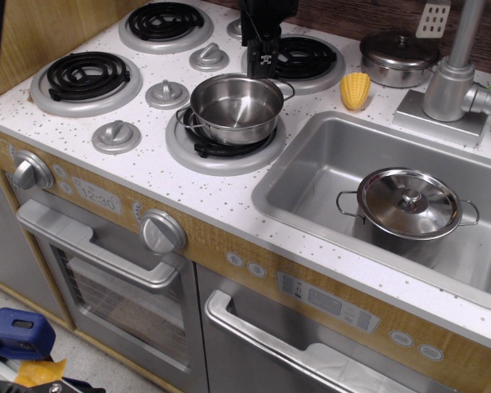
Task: Pick up pan from stove
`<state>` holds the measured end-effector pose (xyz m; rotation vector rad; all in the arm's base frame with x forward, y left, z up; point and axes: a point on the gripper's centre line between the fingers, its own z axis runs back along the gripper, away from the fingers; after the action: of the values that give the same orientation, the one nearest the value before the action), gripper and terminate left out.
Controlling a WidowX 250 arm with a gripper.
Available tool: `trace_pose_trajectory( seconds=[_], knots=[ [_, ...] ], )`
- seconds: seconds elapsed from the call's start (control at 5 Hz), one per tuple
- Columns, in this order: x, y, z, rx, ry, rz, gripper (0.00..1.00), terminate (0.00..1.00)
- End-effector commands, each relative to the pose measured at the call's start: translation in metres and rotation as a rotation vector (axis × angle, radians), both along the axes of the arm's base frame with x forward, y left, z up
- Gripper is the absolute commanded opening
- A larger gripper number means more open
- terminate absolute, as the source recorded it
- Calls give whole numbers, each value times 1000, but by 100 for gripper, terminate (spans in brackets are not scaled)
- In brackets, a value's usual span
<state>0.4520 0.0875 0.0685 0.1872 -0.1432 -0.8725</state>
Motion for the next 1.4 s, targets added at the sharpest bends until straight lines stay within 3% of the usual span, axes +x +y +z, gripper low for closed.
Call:
trace_pose_trajectory(
  seconds=[0.0, 0.6, 0.8, 1.2],
  knots=[
    [0, 0, 0, 0, 0, 0, 100, 0],
    [-3, 10, -15, -10, -12, -6, 100, 0],
    [0, 16, -18, -3, -10, -16, 0, 0],
    [4, 17, -10, 17, -4, -11, 0, 0]
  ],
)
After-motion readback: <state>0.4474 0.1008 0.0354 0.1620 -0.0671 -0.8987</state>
